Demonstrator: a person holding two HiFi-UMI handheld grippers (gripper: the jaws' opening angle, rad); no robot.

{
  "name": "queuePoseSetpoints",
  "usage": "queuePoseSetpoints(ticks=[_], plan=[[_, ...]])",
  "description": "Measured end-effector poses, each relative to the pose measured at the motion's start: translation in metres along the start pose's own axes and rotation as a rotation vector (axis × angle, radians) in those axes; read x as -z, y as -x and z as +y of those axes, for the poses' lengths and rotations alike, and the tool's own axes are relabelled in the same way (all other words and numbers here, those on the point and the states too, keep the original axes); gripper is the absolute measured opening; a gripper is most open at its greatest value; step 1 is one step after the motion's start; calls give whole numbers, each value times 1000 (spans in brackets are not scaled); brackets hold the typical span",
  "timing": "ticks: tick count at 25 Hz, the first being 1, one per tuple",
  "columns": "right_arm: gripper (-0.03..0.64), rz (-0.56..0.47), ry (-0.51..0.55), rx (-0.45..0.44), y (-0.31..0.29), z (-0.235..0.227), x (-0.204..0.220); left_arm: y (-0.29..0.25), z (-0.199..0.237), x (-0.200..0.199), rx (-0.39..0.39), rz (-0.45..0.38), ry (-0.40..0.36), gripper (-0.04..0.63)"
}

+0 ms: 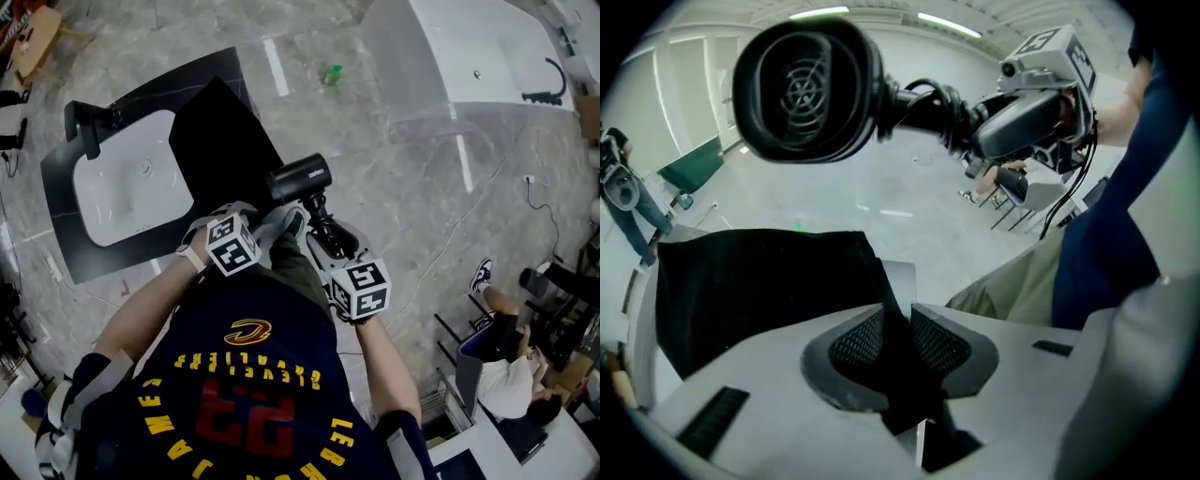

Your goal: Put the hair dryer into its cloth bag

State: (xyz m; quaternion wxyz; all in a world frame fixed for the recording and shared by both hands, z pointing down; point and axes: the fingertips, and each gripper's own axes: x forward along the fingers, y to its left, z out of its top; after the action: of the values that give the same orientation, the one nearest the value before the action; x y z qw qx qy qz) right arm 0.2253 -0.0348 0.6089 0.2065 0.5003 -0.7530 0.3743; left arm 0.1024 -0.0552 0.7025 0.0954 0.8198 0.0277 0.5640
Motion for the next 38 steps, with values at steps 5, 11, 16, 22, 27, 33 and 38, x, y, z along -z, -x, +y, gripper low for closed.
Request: queuePoseSetpoints(ticks=[5, 11, 16, 22, 27, 33, 38], plan=[[219, 13, -41, 3, 18, -3, 37, -6, 5, 14, -40, 89, 18, 83], [218, 38, -40, -24, 27, -4, 63, 16, 17, -3, 8, -64, 201, 17], [219, 80, -14, -67, 23, 6, 82, 42, 28, -7, 45, -222, 315, 17], [218, 137, 46, -119, 8, 19, 97, 62, 38, -26, 92, -382, 437, 17], [218, 151, 51, -133, -12, 27, 96, 73, 38, -34, 84, -421, 428, 17], [218, 149, -20, -64, -28, 24, 86, 85, 34, -31, 87, -449, 437, 17], [218, 165, 65, -69, -35, 37, 85, 94, 43, -36, 79, -525, 485, 17]])
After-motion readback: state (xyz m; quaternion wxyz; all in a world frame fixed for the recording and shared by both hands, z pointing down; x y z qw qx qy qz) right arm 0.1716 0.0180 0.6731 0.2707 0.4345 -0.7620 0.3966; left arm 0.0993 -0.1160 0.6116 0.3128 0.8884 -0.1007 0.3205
